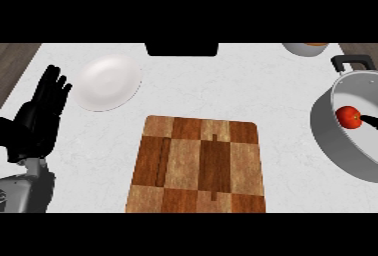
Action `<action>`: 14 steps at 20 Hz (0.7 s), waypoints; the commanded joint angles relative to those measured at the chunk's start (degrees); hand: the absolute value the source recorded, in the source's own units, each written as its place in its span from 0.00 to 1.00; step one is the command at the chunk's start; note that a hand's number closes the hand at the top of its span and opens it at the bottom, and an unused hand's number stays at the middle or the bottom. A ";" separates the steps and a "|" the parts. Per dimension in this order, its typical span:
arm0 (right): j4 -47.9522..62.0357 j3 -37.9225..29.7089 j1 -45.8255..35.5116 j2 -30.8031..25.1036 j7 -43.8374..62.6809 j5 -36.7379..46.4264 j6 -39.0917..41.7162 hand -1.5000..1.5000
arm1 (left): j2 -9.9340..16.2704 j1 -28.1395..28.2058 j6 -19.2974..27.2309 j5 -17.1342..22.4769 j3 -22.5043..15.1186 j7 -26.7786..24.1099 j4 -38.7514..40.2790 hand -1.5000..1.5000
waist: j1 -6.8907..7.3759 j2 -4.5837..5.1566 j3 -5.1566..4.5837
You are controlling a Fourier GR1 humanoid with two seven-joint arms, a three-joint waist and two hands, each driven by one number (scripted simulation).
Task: Pick the tomato from the cutting board and place it in the pot
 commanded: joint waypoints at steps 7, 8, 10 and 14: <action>11.33 -6.81 4.35 -13.12 -6.49 -9.08 14.26 0.00 | -0.42 1.57 0.09 -1.01 0.34 -1.57 -0.28 0.50 | -0.01 0.04 0.14; 10.39 -6.14 5.53 -11.81 -7.81 -9.08 12.94 0.00 | -2.58 6.18 1.23 -2.04 -1.81 -1.21 -5.85 0.50 | 0.12 -0.09 0.12; 15.30 -6.73 6.76 -15.19 -10.96 -9.20 16.62 0.00 | 0.07 -0.55 0.22 -0.87 0.56 1.16 -0.61 0.50 | 0.02 0.13 0.18; 19.20 -6.40 9.52 -19.14 -14.85 -9.24 21.87 0.00 | -1.45 2.05 0.44 -1.25 -0.50 0.49 -1.81 0.50 | 0.18 0.10 0.21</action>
